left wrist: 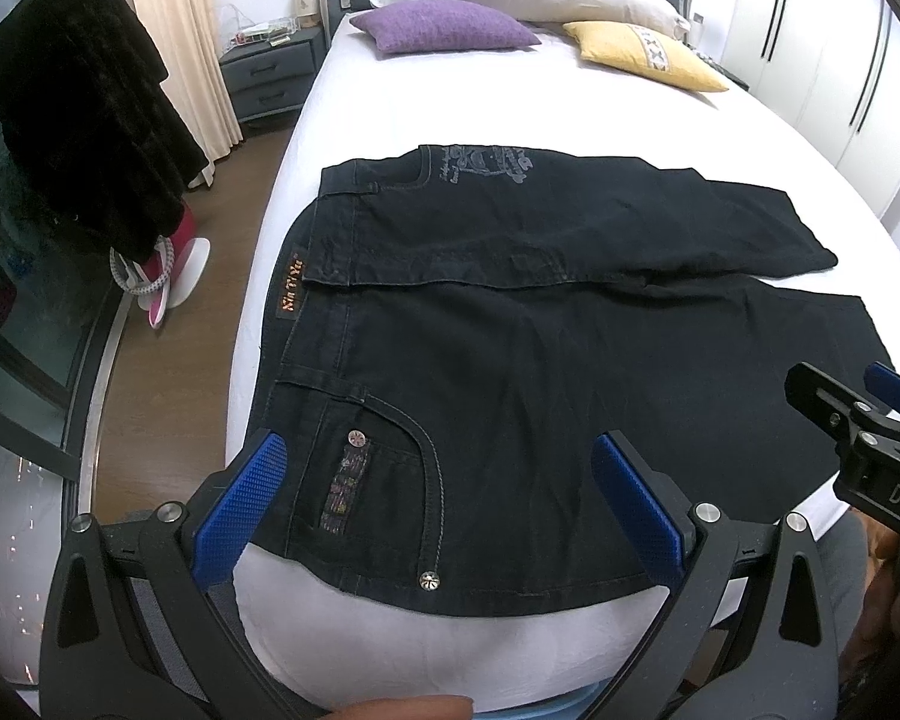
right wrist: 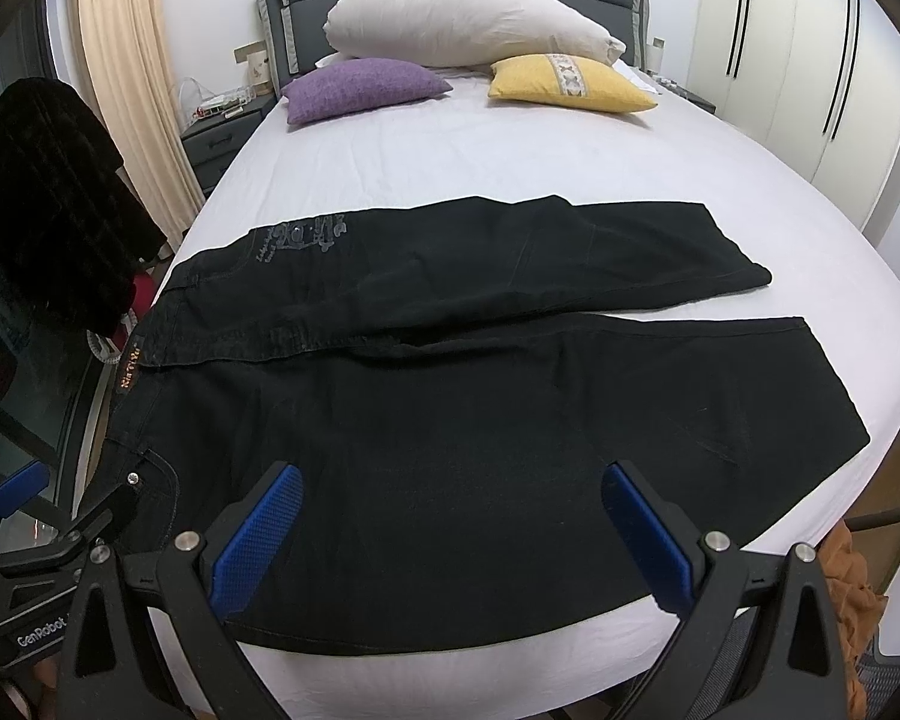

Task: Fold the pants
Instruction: 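Grasp the jeans' waistband with the left tool while the right tool grasps the waistband edge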

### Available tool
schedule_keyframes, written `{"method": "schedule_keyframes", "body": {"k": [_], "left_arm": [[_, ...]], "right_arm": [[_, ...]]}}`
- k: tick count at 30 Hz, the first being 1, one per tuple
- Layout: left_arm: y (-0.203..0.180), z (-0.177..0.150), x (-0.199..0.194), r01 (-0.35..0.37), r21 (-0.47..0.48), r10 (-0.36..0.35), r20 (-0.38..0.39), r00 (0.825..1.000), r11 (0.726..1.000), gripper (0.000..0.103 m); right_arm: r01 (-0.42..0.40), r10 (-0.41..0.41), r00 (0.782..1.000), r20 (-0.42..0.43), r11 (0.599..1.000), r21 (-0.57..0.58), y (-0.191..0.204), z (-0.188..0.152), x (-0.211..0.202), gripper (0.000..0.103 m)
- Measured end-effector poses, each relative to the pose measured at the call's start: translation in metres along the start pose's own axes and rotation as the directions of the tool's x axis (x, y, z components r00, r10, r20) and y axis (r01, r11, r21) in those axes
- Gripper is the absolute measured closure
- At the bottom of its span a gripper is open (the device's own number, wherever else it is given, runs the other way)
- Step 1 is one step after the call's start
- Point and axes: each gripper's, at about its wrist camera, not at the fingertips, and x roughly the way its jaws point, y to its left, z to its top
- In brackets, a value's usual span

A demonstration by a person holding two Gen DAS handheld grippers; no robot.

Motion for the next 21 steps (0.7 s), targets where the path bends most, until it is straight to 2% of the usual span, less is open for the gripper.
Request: {"method": "schedule_keyframes", "body": {"k": [4, 7, 10, 12, 15, 18, 21], "left_arm": [[0.002, 0.009, 0.009, 0.006, 0.005, -0.006, -0.009, 1.0, 1.0, 0.0], [0.006, 0.022, 0.019, 0.048, 0.011, -0.048, -0.012, 0.999, 0.999, 0.0], [0.01, 0.045, 0.035, 0.146, 0.034, -0.145, -0.025, 0.989, 0.989, 0.0], [0.012, 0.062, 0.05, 0.235, 0.041, -0.233, -0.053, 0.971, 0.971, 0.0], [0.014, 0.092, 0.072, 0.215, 0.091, -0.206, -0.094, 0.974, 0.972, 0.0], [0.025, 0.134, 0.097, 0.211, 0.107, -0.201, -0.094, 0.975, 0.972, 0.0], [0.035, 0.186, 0.128, 0.228, 0.152, -0.219, -0.078, 0.973, 0.962, 0.0]], "right_arm": [[-0.017, 0.017, 1.0, -0.018, 1.0, -0.005, -0.003, 0.01, 0.006, 0.001], [-0.061, 0.061, 0.998, -0.009, 0.998, -0.021, -0.006, 0.017, 0.009, 0.001], [-0.126, 0.126, 0.992, 0.006, 0.99, -0.059, -0.009, 0.031, 0.014, 0.001], [-0.175, 0.176, 0.984, 0.003, 0.981, -0.088, -0.012, 0.045, 0.02, 0.001], [-0.232, 0.235, 0.972, 0.007, 0.962, -0.147, -0.017, 0.07, 0.033, 0.004], [-0.293, 0.298, 0.954, -0.002, 0.937, -0.19, -0.023, 0.094, 0.048, 0.01], [-0.367, 0.37, 0.928, -0.029, 0.902, -0.226, -0.032, 0.119, 0.069, 0.022]]}}
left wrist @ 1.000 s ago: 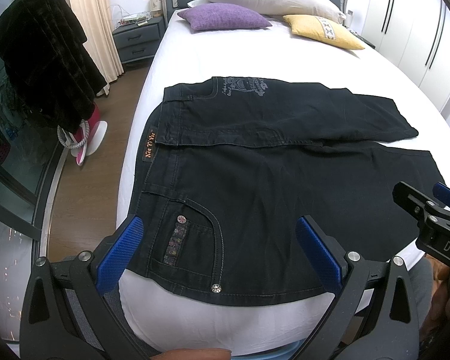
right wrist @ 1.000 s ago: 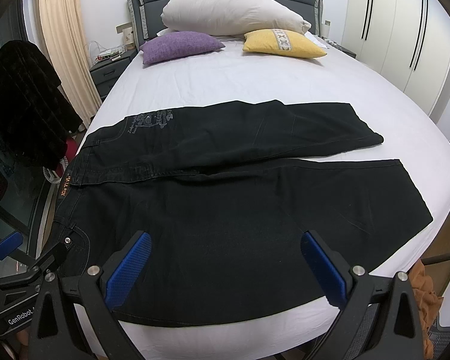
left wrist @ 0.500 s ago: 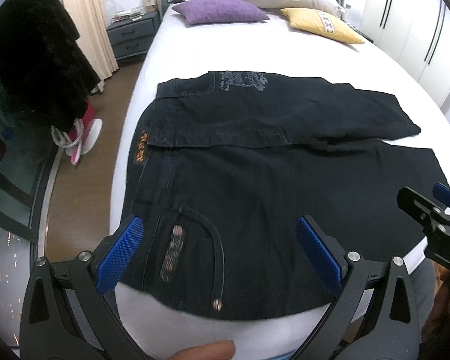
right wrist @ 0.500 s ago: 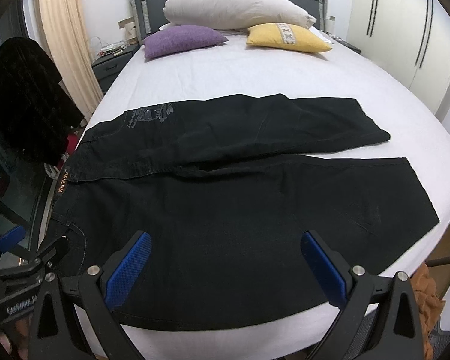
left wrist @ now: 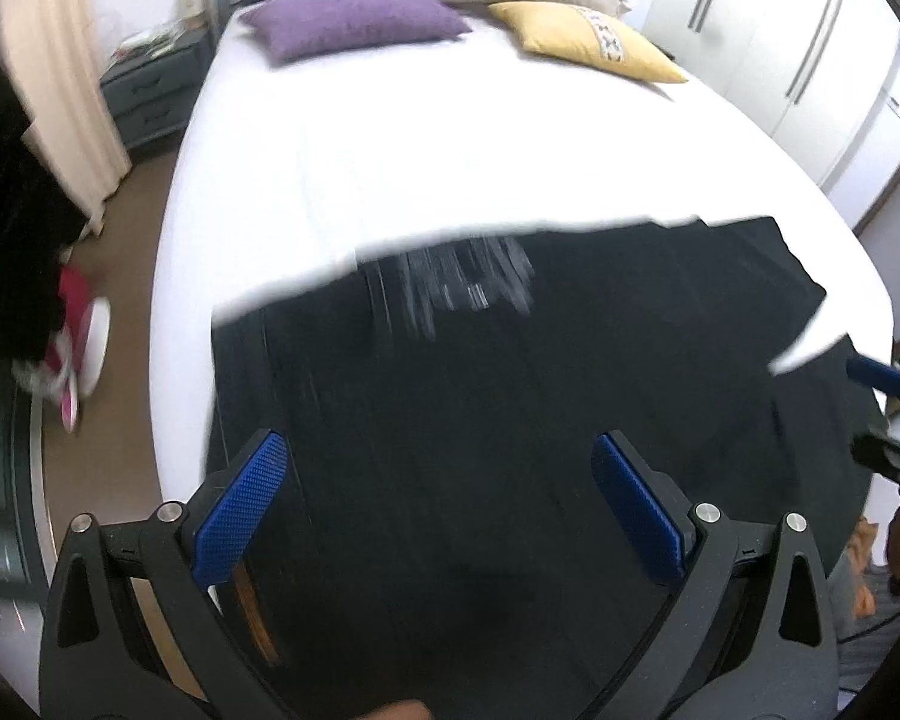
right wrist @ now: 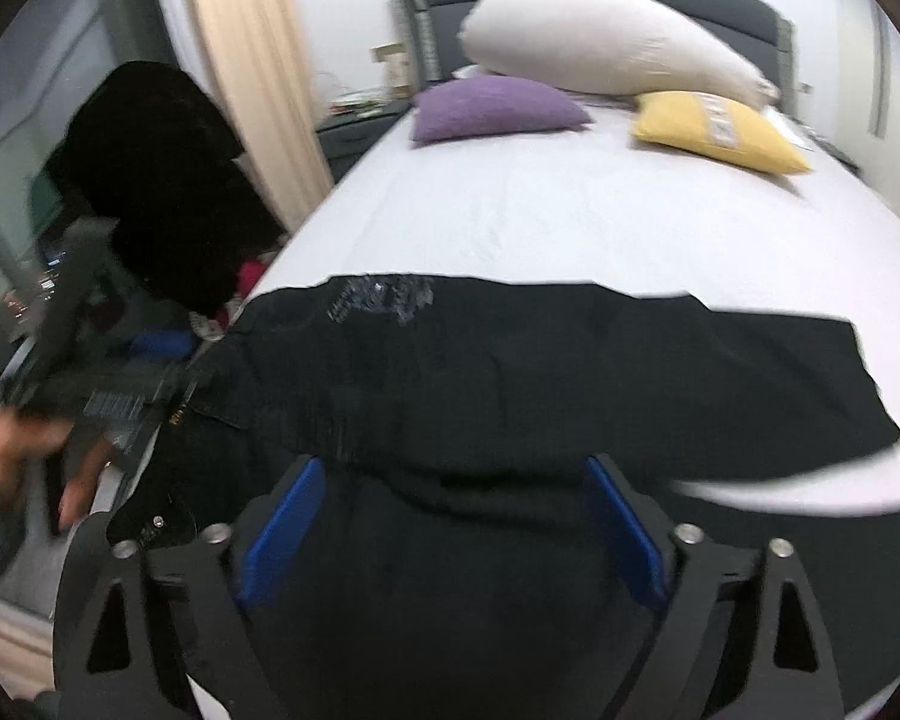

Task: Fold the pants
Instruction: 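Grasp the jeans' waistband with the left tool while the right tool grasps the waistband edge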

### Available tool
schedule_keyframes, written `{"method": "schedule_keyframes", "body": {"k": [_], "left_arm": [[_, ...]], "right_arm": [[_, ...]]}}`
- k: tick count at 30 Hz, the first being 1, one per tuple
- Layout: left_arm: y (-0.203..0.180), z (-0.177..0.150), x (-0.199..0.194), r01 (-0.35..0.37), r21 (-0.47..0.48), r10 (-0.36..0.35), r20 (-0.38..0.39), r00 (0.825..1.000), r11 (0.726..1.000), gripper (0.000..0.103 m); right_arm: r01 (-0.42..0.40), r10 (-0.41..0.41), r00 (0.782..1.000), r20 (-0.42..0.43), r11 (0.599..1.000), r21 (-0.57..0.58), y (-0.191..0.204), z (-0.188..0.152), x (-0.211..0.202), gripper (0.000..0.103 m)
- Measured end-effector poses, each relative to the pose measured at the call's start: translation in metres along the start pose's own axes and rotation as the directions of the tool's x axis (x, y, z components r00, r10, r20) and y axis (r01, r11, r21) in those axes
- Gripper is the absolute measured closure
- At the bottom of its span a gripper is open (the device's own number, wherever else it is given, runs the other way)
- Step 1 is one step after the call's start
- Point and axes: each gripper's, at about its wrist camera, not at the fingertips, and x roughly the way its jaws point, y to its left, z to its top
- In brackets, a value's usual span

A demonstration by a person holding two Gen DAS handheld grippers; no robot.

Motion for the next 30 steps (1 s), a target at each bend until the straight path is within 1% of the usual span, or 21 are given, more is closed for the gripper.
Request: {"method": "schedule_keyframes", "body": {"k": [1, 2, 3, 5, 7, 10, 11, 12, 14, 15, 16, 18, 20, 21, 22, 23, 25, 26, 27, 30], "left_arm": [[0.007, 0.018, 0.011, 0.005, 0.021, -0.005, -0.01, 1.0, 1.0, 0.0], [0.012, 0.033, 0.022, 0.027, 0.045, -0.026, -0.03, 0.999, 0.999, 0.0], [0.017, 0.047, 0.034, 0.046, 0.07, -0.043, -0.051, 0.998, 0.996, 0.0], [0.022, 0.071, 0.058, 0.058, 0.128, -0.045, -0.104, 0.994, 0.99, 0.0], [0.027, 0.088, 0.084, 0.079, 0.177, -0.05, -0.161, 0.986, 0.981, 0.0], [0.041, 0.102, 0.115, 0.118, 0.207, -0.068, -0.232, 0.97, 0.971, 0.001], [0.045, 0.106, 0.123, 0.136, 0.206, -0.082, -0.254, 0.964, 0.969, 0.005], [0.049, 0.109, 0.13, 0.155, 0.205, -0.096, -0.273, 0.957, 0.966, 0.007], [0.056, 0.113, 0.141, 0.172, 0.217, -0.101, -0.303, 0.948, 0.961, 0.013], [0.058, 0.114, 0.146, 0.187, 0.223, -0.108, -0.324, 0.94, 0.957, 0.016], [0.058, 0.114, 0.149, 0.196, 0.229, -0.112, -0.335, 0.936, 0.953, 0.02], [0.059, 0.118, 0.151, 0.197, 0.253, -0.105, -0.337, 0.936, 0.947, 0.024], [0.063, 0.124, 0.148, 0.21, 0.244, -0.118, -0.344, 0.932, 0.947, 0.047], [0.066, 0.126, 0.146, 0.229, 0.226, -0.141, -0.35, 0.926, 0.947, 0.055], [0.067, 0.129, 0.144, 0.251, 0.211, -0.165, -0.356, 0.92, 0.945, 0.069], [0.066, 0.129, 0.141, 0.261, 0.212, -0.174, -0.357, 0.918, 0.942, 0.077], [0.064, 0.13, 0.135, 0.244, 0.234, -0.156, -0.341, 0.927, 0.941, 0.088], [0.064, 0.131, 0.128, 0.243, 0.237, -0.16, -0.324, 0.933, 0.941, 0.093], [0.065, 0.131, 0.121, 0.239, 0.238, -0.163, -0.302, 0.939, 0.941, 0.094], [0.063, 0.13, 0.088, 0.19, 0.289, -0.137, -0.196, 0.971, 0.938, 0.095]], "right_arm": [[-0.029, 0.029, 1.0, -0.009, 0.999, -0.016, -0.008, 0.007, 0.007, 0.027], [-0.046, 0.046, 0.999, -0.017, 0.999, -0.028, -0.014, 0.012, 0.012, 0.03], [-0.056, 0.055, 0.998, -0.029, 0.998, -0.04, -0.022, 0.017, 0.019, 0.03], [-0.077, 0.075, 0.996, -0.045, 0.995, -0.061, -0.035, 0.025, 0.03, 0.03], [-0.106, 0.102, 0.993, -0.053, 0.991, -0.082, -0.043, 0.03, 0.039, 0.03], [-0.126, 0.118, 0.99, -0.077, 0.986, -0.109, -0.054, 0.036, 0.054, 0.03], [-0.132, 0.123, 0.989, -0.085, 0.984, -0.118, -0.056, 0.037, 0.058, 0.031], [-0.143, 0.132, 0.987, -0.09, 0.981, -0.128, -0.057, 0.038, 0.062, 0.031], [-0.163, 0.15, 0.984, -0.098, 0.976, -0.142, -0.059, 0.041, 0.067, 0.031], [-0.17, 0.156, 0.983, -0.101, 0.974, -0.15, -0.059, 0.042, 0.07, 0.031], [-0.177, 0.162, 0.981, -0.104, 0.972, -0.156, -0.058, 0.043, 0.073, 0.031], [-0.193, 0.176, 0.978, -0.109, 0.967, -0.168, -0.058, 0.048, 0.08, 0.032], [-0.198, 0.178, 0.977, -0.119, 0.963, -0.184, -0.057, 0.054, 0.087, 0.035], [-0.197, 0.174, 0.977, -0.126, 0.96, -0.197, -0.055, 0.058, 0.091, 0.036], [-0.197, 0.173, 0.976, -0.129, 0.958, -0.208, -0.054, 0.062, 0.093, 0.036], [-0.199, 0.173, 0.976, -0.132, 0.956, -0.218, -0.054, 0.065, 0.097, 0.037], [-0.199, 0.169, 0.976, -0.141, 0.95, -0.24, -0.051, 0.073, 0.102, 0.038], [-0.199, 0.166, 0.975, -0.146, 0.946, -0.255, -0.05, 0.08, 0.106, 0.04], [-0.202, 0.166, 0.975, -0.15, 0.943, -0.265, -0.049, 0.085, 0.109, 0.04], [-0.206, 0.159, 0.973, -0.168, 0.928, -0.31, -0.044, 0.102, 0.12, 0.041]]}}
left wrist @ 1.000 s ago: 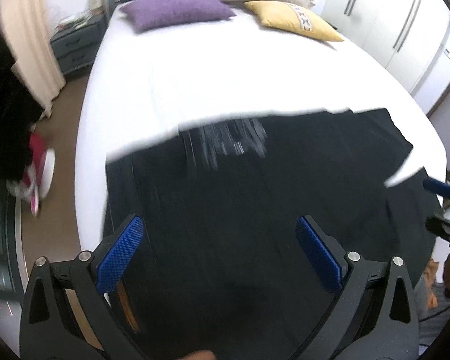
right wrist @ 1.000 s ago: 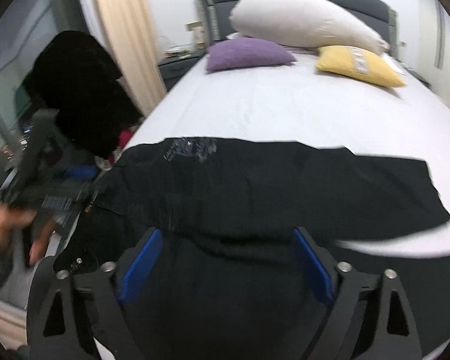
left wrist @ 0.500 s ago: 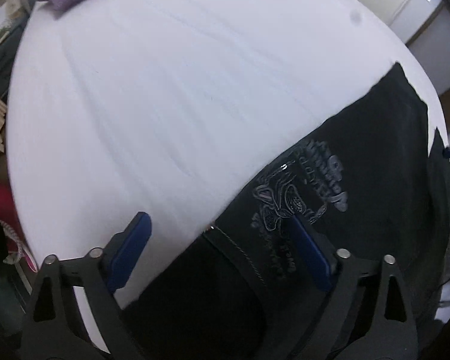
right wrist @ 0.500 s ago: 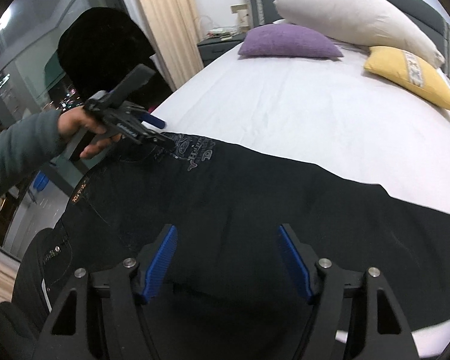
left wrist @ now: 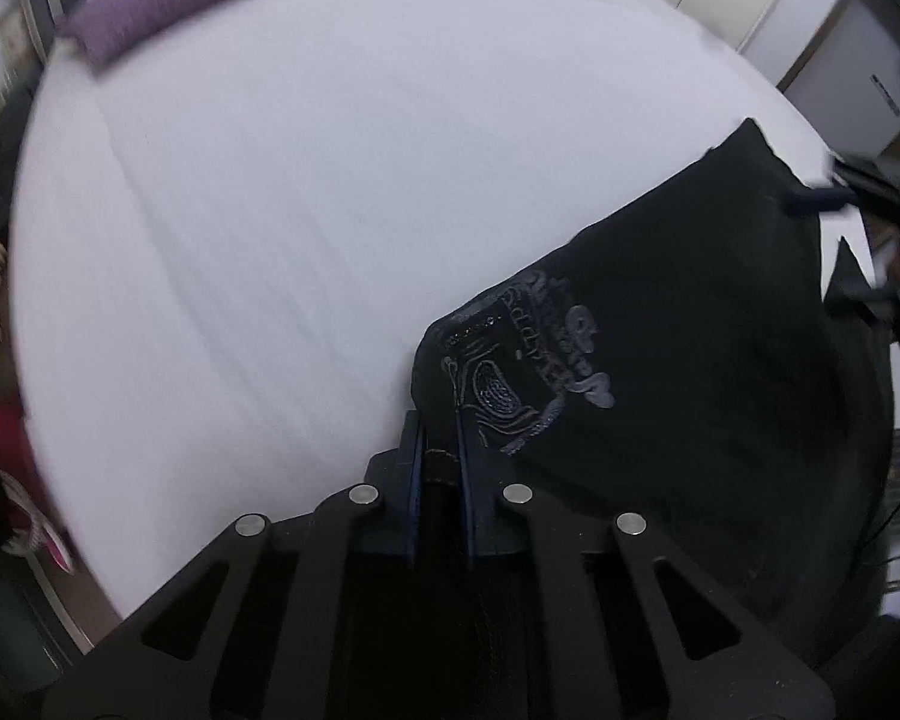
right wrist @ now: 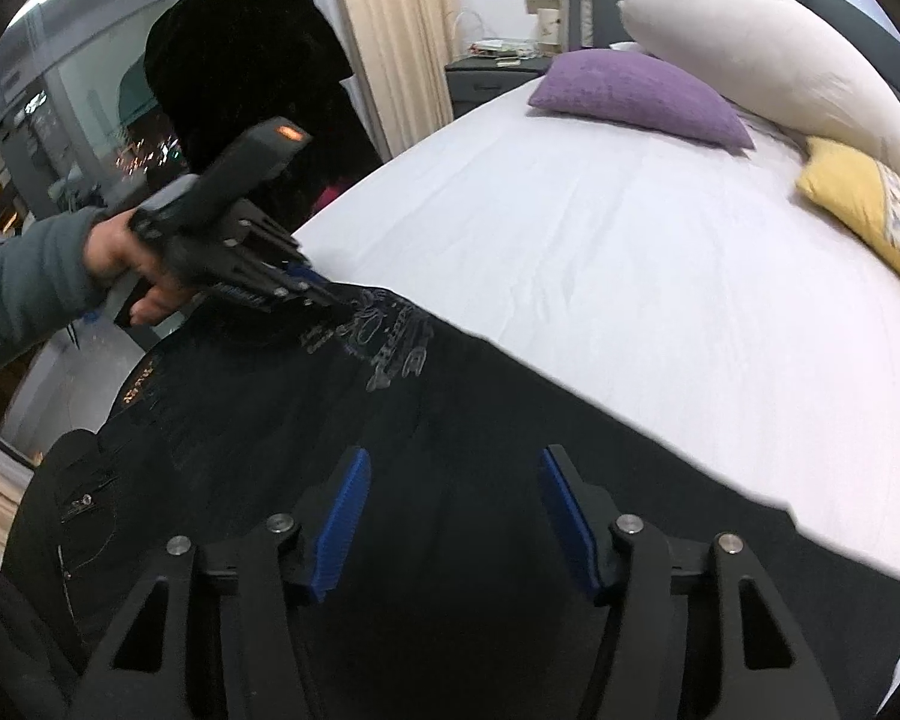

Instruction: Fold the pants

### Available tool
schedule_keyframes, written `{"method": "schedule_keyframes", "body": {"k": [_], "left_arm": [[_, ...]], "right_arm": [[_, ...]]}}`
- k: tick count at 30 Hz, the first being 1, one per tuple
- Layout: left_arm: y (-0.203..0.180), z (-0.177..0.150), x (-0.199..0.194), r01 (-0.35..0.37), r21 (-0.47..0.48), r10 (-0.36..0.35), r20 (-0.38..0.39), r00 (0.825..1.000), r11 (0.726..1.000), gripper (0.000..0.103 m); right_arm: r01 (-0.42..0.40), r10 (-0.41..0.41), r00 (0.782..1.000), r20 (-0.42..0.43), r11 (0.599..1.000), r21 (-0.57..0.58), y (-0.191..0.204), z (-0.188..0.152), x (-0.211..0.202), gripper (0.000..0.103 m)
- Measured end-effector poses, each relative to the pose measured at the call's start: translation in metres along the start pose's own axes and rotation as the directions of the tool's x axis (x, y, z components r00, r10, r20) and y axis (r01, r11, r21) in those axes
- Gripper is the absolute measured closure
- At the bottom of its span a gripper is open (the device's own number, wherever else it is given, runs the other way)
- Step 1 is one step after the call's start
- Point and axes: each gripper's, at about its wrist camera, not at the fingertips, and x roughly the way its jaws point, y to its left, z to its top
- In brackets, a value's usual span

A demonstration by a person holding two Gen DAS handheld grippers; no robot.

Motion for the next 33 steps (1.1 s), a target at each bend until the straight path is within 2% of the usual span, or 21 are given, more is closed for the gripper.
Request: {"method": "schedule_keyframes", "body": {"k": [4, 6, 8, 9, 15, 20, 21, 23, 26, 33], "left_arm": [[-0.016, -0.018, -0.044, -0.056, 0.07, 0.049, 0.098, 0.994, 0.996, 0.095], [-0.032, -0.025, -0.051, -0.109, 0.11, 0.092, 0.143, 0.985, 0.988, 0.095], [-0.04, -0.029, -0.061, -0.135, 0.134, 0.111, 0.177, 0.978, 0.982, 0.095], [-0.056, -0.031, -0.068, -0.149, 0.144, 0.121, 0.189, 0.975, 0.978, 0.095], [-0.115, -0.056, -0.054, -0.238, 0.243, 0.175, 0.254, 0.951, 0.941, 0.095], [-0.118, -0.07, -0.046, -0.234, 0.246, 0.164, 0.273, 0.948, 0.941, 0.095], [-0.119, -0.072, -0.046, -0.23, 0.246, 0.16, 0.273, 0.949, 0.942, 0.095], [-0.122, -0.078, -0.045, -0.23, 0.25, 0.159, 0.273, 0.949, 0.94, 0.095], [-0.128, -0.086, -0.051, -0.228, 0.243, 0.158, 0.274, 0.948, 0.943, 0.095], [-0.13, -0.088, -0.056, -0.228, 0.211, 0.163, 0.287, 0.944, 0.95, 0.095]], "right_arm": [[-0.007, 0.004, 0.999, -0.046, 0.998, -0.066, -0.004, 0.02, 0.017, 0.042], [-0.006, -0.003, 0.996, -0.087, 0.995, -0.103, -0.007, 0.026, 0.029, 0.043], [0.001, -0.018, 0.992, -0.126, 0.991, -0.137, -0.01, 0.033, 0.042, 0.044], [0.003, -0.025, 0.99, -0.141, 0.988, -0.152, -0.01, 0.035, 0.047, 0.044], [-0.002, -0.048, 0.978, -0.205, 0.972, -0.233, -0.013, 0.051, 0.066, 0.045], [-0.036, -0.051, 0.954, -0.296, 0.959, -0.281, -0.013, 0.053, 0.084, 0.046], [-0.044, -0.046, 0.95, -0.309, 0.96, -0.278, -0.013, 0.053, 0.087, 0.049], [-0.067, -0.023, 0.943, -0.331, 0.964, -0.258, -0.016, 0.056, 0.09, 0.069], [-0.085, -0.001, 0.945, -0.327, 0.965, -0.248, -0.019, 0.058, 0.084, 0.087], [-0.059, 0.02, 0.959, -0.282, 0.989, -0.132, -0.029, 0.057, 0.059, 0.094]]}}
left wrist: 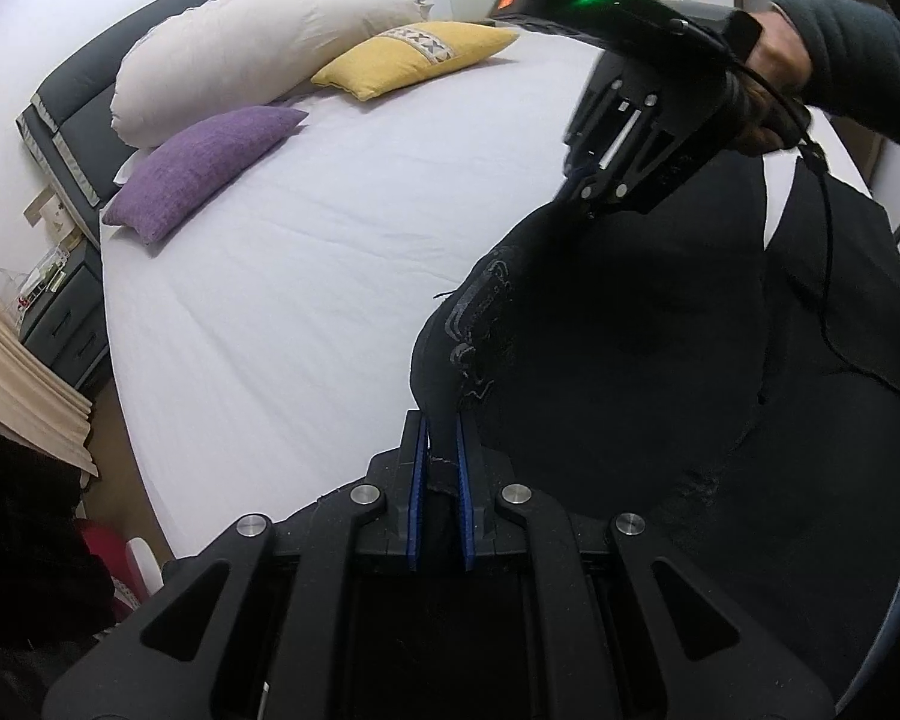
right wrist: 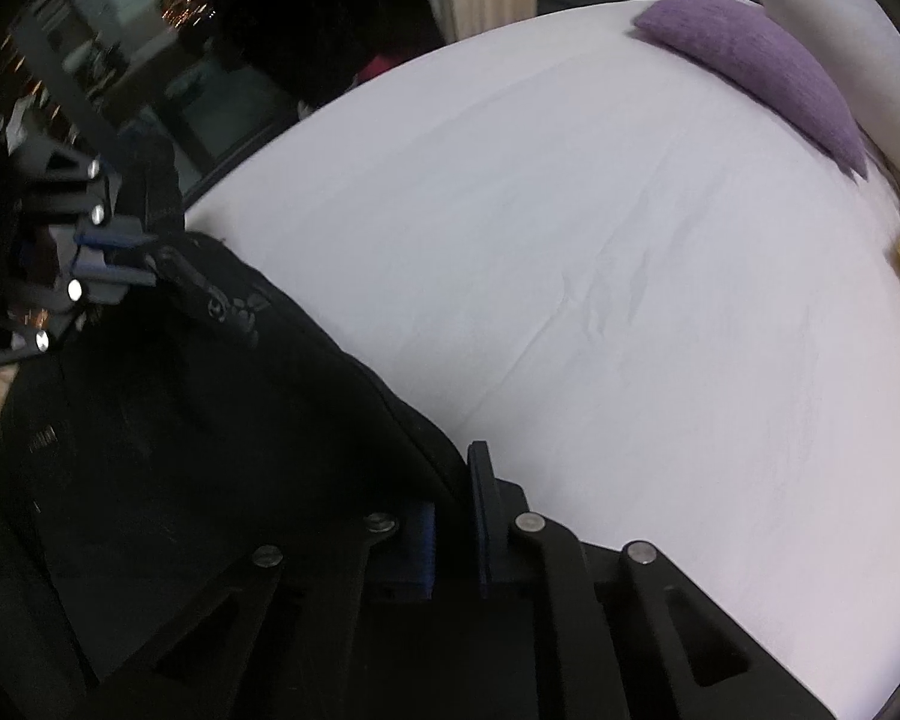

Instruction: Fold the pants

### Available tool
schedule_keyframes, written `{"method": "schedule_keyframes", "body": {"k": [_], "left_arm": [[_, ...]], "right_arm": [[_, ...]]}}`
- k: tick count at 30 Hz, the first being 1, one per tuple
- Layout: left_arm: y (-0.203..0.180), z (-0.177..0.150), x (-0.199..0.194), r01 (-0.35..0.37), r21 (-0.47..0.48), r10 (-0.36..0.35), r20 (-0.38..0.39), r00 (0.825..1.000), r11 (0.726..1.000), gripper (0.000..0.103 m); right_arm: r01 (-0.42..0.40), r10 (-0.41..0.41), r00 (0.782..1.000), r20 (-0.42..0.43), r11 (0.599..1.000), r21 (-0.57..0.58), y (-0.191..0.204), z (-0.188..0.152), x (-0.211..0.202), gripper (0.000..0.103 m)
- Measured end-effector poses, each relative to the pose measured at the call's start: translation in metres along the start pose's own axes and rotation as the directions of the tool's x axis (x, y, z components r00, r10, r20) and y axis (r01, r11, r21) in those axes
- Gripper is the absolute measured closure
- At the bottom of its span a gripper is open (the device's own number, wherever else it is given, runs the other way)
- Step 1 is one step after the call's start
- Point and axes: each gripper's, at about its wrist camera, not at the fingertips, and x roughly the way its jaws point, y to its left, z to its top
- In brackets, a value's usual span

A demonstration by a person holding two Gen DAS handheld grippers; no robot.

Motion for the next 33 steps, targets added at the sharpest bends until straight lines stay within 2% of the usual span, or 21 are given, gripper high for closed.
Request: {"method": "schedule_keyframes", "body": {"k": [5, 6, 9, 11, 13, 16, 22, 24, 26, 29, 33], "left_arm": [[-0.003, -0.007, -0.009, 0.003, -0.046, -0.002, 0.006, 1.0, 0.999, 0.095], [-0.005, -0.009, -0.01, 0.004, -0.053, -0.004, 0.006, 1.0, 0.999, 0.095], [-0.014, -0.015, -0.017, 0.013, -0.073, -0.013, 0.004, 1.0, 0.997, 0.095], [-0.021, -0.02, -0.022, 0.011, -0.078, -0.011, -0.001, 1.0, 0.997, 0.095], [-0.029, -0.026, -0.028, 0.019, -0.084, -0.02, -0.008, 1.0, 0.996, 0.095], [-0.043, -0.038, -0.038, 0.032, -0.074, -0.034, -0.016, 0.999, 0.997, 0.095], [-0.081, -0.075, -0.058, 0.04, -0.03, -0.041, -0.042, 0.998, 0.999, 0.095], [-0.096, -0.088, -0.066, 0.043, -0.003, -0.043, -0.048, 0.998, 0.999, 0.095], [-0.114, -0.1, -0.071, 0.024, 0.048, -0.022, -0.061, 0.998, 0.999, 0.095], [-0.137, -0.117, -0.076, 0.033, 0.073, -0.026, -0.087, 0.996, 0.997, 0.095], [-0.155, -0.137, -0.09, 0.06, 0.07, -0.053, -0.094, 0.994, 0.996, 0.095]], "right_arm": [[-0.076, 0.059, 0.995, 0.084, 0.973, 0.219, 0.007, -0.018, -0.007, 0.095], [-0.111, 0.084, 0.99, 0.11, 0.956, 0.27, 0.007, -0.021, -0.008, 0.095], [-0.237, 0.161, 0.965, 0.206, 0.871, 0.429, 0.01, -0.037, -0.009, 0.095], [-0.296, 0.193, 0.948, 0.252, 0.829, 0.475, 0.013, -0.046, -0.008, 0.095], [-0.286, 0.182, 0.95, 0.252, 0.829, 0.481, 0.019, -0.054, -0.008, 0.095], [-0.31, 0.207, 0.946, 0.25, 0.805, 0.506, 0.021, -0.063, -0.009, 0.095], [-0.254, 0.194, 0.965, 0.175, 0.849, 0.463, 0.05, -0.089, -0.021, 0.095], [-0.218, 0.172, 0.974, 0.145, 0.877, 0.428, 0.064, -0.1, -0.029, 0.095], [-0.152, 0.122, 0.987, 0.106, 0.92, 0.361, 0.076, -0.109, -0.038, 0.095], [-0.047, 0.035, 0.998, 0.049, 0.962, 0.27, 0.111, -0.119, -0.043, 0.095], [-0.012, 0.003, 0.999, 0.038, 0.97, 0.244, 0.134, -0.138, -0.048, 0.095]]}}
